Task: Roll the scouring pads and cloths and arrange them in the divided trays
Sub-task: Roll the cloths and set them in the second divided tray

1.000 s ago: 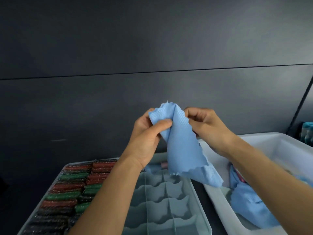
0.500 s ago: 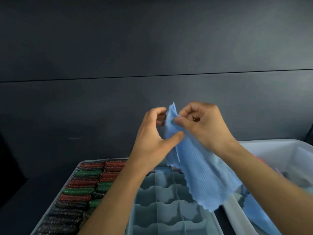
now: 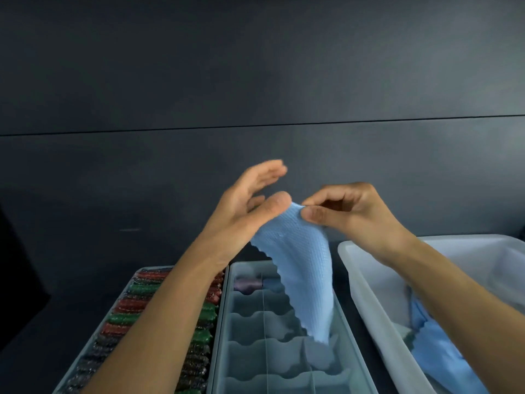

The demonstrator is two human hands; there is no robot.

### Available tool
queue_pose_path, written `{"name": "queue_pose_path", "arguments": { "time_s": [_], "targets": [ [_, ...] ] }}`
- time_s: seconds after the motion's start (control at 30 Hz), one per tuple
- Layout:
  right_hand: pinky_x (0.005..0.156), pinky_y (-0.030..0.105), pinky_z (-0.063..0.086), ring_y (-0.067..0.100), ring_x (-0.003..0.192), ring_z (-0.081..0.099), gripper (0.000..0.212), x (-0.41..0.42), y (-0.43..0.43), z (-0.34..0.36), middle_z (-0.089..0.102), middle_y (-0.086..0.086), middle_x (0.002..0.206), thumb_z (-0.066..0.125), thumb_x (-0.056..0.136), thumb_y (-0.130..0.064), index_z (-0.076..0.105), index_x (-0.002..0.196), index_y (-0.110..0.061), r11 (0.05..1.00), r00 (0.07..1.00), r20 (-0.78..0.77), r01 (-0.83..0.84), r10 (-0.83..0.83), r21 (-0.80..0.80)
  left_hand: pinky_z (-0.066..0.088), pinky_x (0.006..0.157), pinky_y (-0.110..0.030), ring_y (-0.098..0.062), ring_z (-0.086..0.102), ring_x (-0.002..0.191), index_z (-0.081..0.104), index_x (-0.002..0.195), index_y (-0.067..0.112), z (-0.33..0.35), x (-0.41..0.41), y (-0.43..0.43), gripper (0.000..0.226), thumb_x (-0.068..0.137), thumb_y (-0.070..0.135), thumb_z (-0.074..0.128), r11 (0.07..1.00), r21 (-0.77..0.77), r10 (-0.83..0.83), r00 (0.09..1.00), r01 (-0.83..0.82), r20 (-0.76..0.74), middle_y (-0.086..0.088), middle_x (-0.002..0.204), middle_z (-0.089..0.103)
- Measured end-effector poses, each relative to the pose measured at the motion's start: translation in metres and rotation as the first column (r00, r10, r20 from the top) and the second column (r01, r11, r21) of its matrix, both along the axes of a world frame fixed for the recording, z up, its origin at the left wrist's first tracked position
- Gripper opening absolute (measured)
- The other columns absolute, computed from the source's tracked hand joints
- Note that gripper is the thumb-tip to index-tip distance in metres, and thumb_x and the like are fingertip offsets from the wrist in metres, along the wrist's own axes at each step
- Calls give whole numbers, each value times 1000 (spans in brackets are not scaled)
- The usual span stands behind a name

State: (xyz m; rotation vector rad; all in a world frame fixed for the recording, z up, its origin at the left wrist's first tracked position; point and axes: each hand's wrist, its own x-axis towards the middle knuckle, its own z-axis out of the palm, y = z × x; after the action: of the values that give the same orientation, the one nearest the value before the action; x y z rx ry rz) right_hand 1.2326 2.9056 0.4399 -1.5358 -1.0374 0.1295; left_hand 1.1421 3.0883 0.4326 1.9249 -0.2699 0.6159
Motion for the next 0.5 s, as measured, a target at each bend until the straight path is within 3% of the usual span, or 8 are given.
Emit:
{"name": "queue_pose_path", "arguments": {
  "time_s": [0.1,0.17,0.2,0.27,0.37,0.5],
  "targets": [
    [73,17,50,13,77,70,6,-1,4,4,75,4,81,72,81,-8,75,85,-4,1000,999,27,-21,21,17,48,84,-27,-9,67,92,72,98,21,21,2,-1,18,83,29,76,977,211,49,998,-38,-49,6,96,73],
    [72,17,51,12,76,70,6,-2,8,3,75,4,80,72,80,-7,74,84,-4,998,1000,-2,-4,4,66,48,70,-29,-18,64,74,73,83,17,32,6,2,9,82,25,77,968,245,73,995,-55,-63,0,80,72],
    [71,16,51,11,75,70,5,-2,9,2,75,3,79,72,80,-8,74,83,-4,996,1000,-28,3,0,89,47,66,-25,-15,62,69,72,80,17,36,7,3,10,82,25,77,965,258,71,995,-50,-72,1,76,70],
    [72,16,50,10,75,68,8,-1,10,0,74,1,77,72,78,-12,72,82,-6,994,997,-72,-9,17,109,48,65,-23,-9,61,68,71,82,15,43,9,2,11,84,25,75,959,283,55,995,-29,-83,4,75,69],
    [75,19,49,12,79,66,16,-1,13,0,71,2,80,72,74,-20,69,83,-7,993,991,-114,-62,74,102,51,75,-37,-19,67,73,71,83,15,49,13,-5,14,84,27,76,956,293,41,997,-20,-65,-4,79,73],
    [74,24,51,16,76,64,24,-1,17,5,70,8,80,73,74,-25,67,81,-3,993,986,-146,-68,82,101,50,77,-32,-19,68,77,70,96,14,47,10,-5,20,84,29,75,996,91,8,995,1,-101,-12,86,74]
  ]
}}
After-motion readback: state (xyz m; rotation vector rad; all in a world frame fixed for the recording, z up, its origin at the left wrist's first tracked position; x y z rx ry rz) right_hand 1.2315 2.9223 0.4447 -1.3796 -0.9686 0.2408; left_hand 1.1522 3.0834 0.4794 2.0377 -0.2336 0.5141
